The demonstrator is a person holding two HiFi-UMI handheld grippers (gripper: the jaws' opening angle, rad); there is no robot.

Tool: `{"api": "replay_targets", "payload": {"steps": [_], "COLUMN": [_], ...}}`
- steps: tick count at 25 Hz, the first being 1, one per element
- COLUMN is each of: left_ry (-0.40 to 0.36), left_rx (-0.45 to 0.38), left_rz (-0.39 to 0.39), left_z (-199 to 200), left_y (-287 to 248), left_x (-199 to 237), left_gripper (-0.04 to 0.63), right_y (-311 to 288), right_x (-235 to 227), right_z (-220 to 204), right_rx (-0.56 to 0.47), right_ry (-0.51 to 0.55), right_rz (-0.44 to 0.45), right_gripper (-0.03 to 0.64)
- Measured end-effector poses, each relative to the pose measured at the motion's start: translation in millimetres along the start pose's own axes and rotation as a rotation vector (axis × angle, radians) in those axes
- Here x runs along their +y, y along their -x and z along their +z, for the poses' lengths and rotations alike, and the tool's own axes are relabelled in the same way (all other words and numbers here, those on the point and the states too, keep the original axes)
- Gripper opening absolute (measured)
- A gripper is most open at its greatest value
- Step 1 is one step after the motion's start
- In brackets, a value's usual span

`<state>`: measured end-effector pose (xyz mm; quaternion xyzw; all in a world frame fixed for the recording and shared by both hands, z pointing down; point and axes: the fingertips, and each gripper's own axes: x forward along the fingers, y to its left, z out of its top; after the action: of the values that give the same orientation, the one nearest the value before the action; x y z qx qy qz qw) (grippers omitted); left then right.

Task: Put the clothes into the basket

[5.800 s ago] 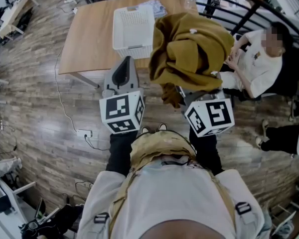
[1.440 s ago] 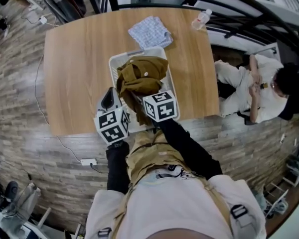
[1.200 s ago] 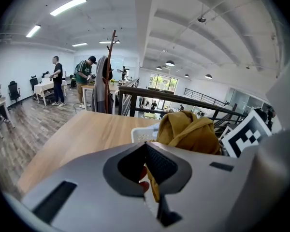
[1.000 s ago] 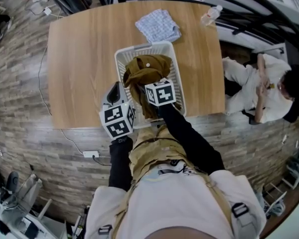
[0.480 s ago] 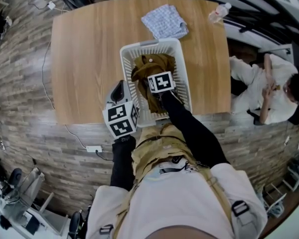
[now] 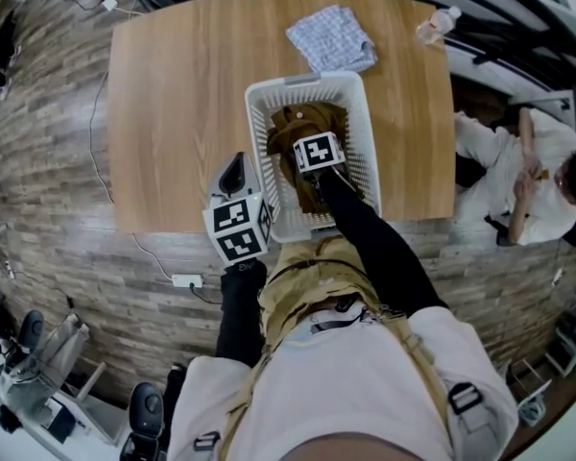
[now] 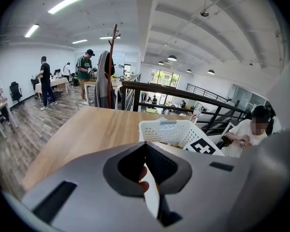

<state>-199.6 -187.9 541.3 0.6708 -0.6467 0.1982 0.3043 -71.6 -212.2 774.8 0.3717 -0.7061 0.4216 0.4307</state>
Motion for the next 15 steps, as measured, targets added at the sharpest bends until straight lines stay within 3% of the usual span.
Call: {"api": "replay_targets", "payload": {"steps": [7, 15], "left_ry": [0.007, 0.015], "left_rx": [-0.011, -0.049], "left_rz": [0.019, -0.005], "left_z": [-0.6, 9.5], "left_y": [8.1, 8.8], "left_x": [11.3, 6.0], "left_gripper": [0.002, 0.002], "right_y": [-8.2, 15.1], "right_x": [-4.7, 0.9], "right_z": [-8.8, -7.0], "right_rx": [0.049, 0.06], "right_ry": [0.006, 0.02], "right_rz": [-0.041, 0.018], "right_gripper": [0.376, 0.443]}}
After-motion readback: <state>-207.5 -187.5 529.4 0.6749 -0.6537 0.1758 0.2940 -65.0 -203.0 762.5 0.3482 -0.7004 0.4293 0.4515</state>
